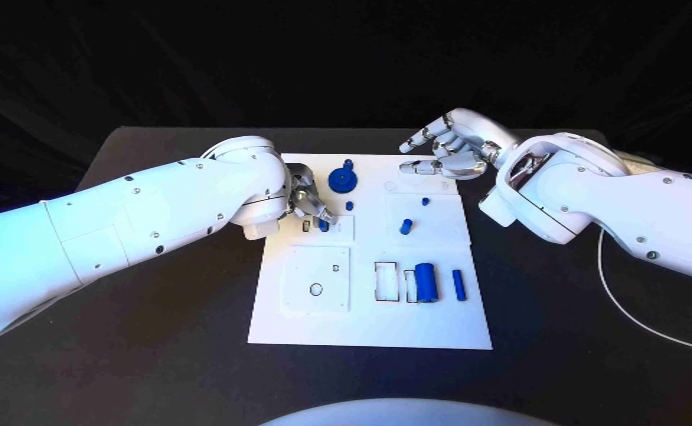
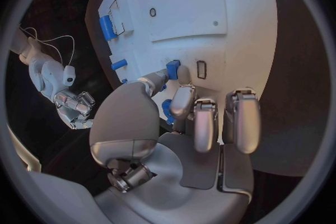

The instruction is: Assemble the parts on the task board

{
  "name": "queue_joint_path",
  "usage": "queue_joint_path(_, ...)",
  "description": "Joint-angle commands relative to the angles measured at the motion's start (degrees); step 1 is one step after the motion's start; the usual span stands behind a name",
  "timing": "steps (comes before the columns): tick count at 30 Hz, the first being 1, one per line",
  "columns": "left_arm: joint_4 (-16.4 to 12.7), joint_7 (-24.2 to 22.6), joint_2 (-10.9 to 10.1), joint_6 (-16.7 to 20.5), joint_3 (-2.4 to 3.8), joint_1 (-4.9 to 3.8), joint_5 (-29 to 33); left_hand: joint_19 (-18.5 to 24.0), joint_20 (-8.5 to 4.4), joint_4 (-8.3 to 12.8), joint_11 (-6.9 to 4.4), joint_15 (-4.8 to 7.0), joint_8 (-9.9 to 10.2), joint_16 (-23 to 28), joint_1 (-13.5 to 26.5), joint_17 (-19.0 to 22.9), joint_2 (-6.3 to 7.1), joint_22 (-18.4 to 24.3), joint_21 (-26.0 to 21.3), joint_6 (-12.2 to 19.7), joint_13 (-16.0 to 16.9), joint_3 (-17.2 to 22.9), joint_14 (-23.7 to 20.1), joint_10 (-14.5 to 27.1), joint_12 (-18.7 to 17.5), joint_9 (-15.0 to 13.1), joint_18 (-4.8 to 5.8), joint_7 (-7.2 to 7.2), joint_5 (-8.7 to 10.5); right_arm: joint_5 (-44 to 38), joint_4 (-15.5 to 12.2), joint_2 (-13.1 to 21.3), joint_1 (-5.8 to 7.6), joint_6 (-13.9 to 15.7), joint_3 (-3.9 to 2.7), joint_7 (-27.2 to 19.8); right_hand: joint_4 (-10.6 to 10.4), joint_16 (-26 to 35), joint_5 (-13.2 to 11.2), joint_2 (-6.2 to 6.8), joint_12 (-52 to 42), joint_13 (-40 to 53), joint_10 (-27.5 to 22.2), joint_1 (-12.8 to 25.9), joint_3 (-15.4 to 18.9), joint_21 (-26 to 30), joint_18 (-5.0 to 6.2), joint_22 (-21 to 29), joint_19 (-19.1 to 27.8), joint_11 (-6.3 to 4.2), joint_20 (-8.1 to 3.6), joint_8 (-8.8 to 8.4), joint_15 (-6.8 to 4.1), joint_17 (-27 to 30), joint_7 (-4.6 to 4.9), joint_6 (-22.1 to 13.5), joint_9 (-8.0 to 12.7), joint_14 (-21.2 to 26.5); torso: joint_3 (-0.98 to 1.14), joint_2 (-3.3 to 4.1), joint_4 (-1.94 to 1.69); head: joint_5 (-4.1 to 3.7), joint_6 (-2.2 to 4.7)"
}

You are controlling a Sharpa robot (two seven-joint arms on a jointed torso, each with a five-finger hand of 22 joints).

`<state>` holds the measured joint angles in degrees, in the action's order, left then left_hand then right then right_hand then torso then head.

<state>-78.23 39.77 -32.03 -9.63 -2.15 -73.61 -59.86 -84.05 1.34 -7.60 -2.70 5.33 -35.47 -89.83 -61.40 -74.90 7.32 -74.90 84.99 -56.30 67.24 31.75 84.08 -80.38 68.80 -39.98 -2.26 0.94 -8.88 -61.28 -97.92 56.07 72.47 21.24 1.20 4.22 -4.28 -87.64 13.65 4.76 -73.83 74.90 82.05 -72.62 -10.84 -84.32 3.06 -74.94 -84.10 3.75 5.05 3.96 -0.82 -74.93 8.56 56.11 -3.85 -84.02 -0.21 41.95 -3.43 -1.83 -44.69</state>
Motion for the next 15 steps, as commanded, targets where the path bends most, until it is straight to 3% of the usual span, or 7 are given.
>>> queue_joint_path(1,0.1,6.3,0.4,-3.0,-0.57,0.77,0.4,-2.0,-0.55,-0.2,-0.07,0.35,0.3,-0.2,0.7,-15.1,0.05,-8.0,0.3,0.1,0.1,-0.6,5.9,0.2,0.3,0.2,0.45,0.08,0.16,-0.1,-0.1,0.0,-0.03,-0.1,0.00,-0.5,-0.3,0.2,0.3,-0.14,0.4,4.7,-0.2,0.4,0.0,0.2,-0.34,-2.4,0.2,-0.31,0.14,0.06,-0.02,-9.3,-0.08,0.3,-0.1,-4.7,0.02,-0.04,-0.02,-0.08,-0.04)
queue_joint_path(15,0.0,6.8,-0.1,-3.7,-0.57,0.78,-0.7,-2.3,-0.57,-3.0,-0.11,0.37,0.4,-0.2,2.9,-15.1,-0.04,-8.6,0.6,-0.9,0.4,-10.0,5.9,-0.1,0.6,0.6,0.57,-0.02,0.26,0.2,-0.2,0.3,-0.03,-0.2,0.00,-0.6,-2.2,0.4,0.4,0.07,0.5,4.5,-0.3,2.1,1.9,0.4,-0.31,-2.2,0.3,-0.32,0.11,-0.02,-0.03,-9.1,-0.14,0.3,-0.1,-4.7,0.00,-0.05,-0.03,-0.18,-0.06)
